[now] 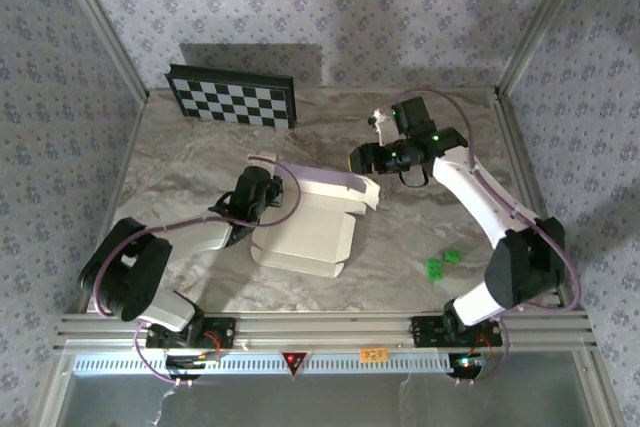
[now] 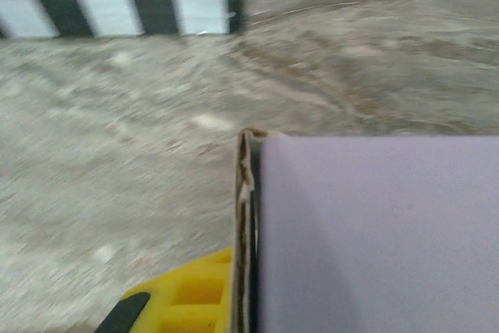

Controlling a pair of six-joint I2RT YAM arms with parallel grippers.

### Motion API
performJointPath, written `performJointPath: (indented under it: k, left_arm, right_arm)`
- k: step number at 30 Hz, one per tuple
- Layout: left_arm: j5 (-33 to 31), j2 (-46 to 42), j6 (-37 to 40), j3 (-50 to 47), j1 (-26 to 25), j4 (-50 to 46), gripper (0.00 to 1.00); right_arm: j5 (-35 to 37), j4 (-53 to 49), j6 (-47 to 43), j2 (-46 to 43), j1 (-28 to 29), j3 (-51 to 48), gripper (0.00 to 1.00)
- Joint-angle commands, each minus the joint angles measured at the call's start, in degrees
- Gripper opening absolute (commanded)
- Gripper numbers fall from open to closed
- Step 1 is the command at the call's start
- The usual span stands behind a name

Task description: Fold the paper box

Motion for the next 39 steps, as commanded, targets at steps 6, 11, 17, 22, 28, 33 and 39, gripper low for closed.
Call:
performJointPath:
  k: [6,11,17,22,28,33,39]
  left_arm:
    - [1.1,-9.4,-13.1,-0.4,0.2,-15.9,0.27]
    - [9.0,-13.1,-14.8,0.1,0.2,-19.2,0.48]
    - [12.4,-19.4,-14.4,3.3,0.2,-27.5,0.6]
    - [12.1,-22.6,-16.6,8.8,0.9,-36.5,0.65]
    - [19.1,-22.0,-15.2,14.6,5.7,-41.1,0.66]
    - [28.5,-17.3,-13.5,17.8,12.4,-41.1,0.65]
    - [39.4,-10.2,-12.3,19.3,17.1,-41.2,0.6]
  right_arm:
    - [5.5,0.7,3.2,-3.8,0.2,-3.4,0.6]
    - [6.1,1.8,4.5,-5.0,0.5,-4.2,0.6]
    - [7.1,2.0,5.8,-5.4,1.8,-3.9,0.61]
    - [7.5,2.1,7.7,-5.4,3.2,-3.1,0.6]
    - [9.6,1.9,10.3,-4.3,6.5,-1.0,0.6]
    - [7.3,-0.9,15.3,-0.4,7.3,2.3,0.57]
    - [5.9,-1.5,16.0,4.6,8.9,5.0,0.57]
